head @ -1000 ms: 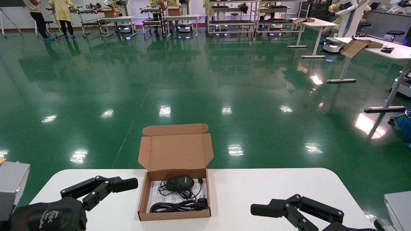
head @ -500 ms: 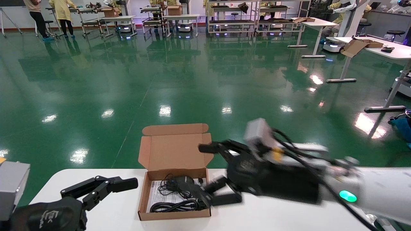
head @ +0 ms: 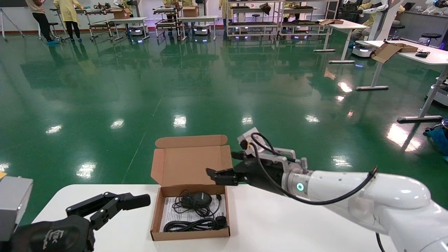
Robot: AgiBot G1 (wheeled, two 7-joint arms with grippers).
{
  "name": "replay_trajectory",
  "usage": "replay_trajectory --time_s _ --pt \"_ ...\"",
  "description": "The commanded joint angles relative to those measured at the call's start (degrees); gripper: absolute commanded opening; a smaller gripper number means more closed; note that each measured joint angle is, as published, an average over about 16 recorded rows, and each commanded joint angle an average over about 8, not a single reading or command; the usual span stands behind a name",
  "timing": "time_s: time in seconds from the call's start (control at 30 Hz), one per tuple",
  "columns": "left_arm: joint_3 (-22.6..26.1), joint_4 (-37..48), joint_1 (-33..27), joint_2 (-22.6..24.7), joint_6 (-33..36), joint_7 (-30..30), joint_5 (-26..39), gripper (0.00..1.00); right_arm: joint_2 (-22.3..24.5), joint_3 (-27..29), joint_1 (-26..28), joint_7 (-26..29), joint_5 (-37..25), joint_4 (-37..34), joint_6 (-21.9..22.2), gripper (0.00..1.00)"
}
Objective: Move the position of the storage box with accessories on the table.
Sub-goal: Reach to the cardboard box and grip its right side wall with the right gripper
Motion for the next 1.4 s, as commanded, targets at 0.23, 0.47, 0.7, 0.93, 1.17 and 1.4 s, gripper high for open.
replay_trajectory --time_s 0.23,0.47,0.7,0.93,1.17,1.4 --pt "0.0 0.0 0.0 0.0 0.0 0.0 0.0 1.0 -0.99 -4.34 -3.39 4.9 2.58 0.79 7.72 1.0" --pt "0.0 0.0 0.0 0.0 0.0 0.0 0.0 1.0 -0.92 -9.86 -6.78 9.49 5.0 3.32 11.66 1.0" --pt "0.0 0.0 0.0 0.0 0.0 0.0 0.0 1.0 -0.83 -14.66 -10.16 12.26 7.81 4.95 14.93 1.0" --pt "0.0 0.0 0.0 0.0 0.0 0.0 0.0 1.0 -0.72 -17.8 -12.35 12.94 11.29 6.01 18.06 1.0" --pt "0.0 0.0 0.0 0.0 0.0 0.0 0.0 1.0 -0.58 -19.29 -14.08 11.89 15.9 7.15 19.01 1.0" --pt "0.0 0.0 0.0 0.0 0.0 0.0 0.0 1.0 -0.36 -18.9 -15.23 7.74 20.96 7.39 18.62 1.0"
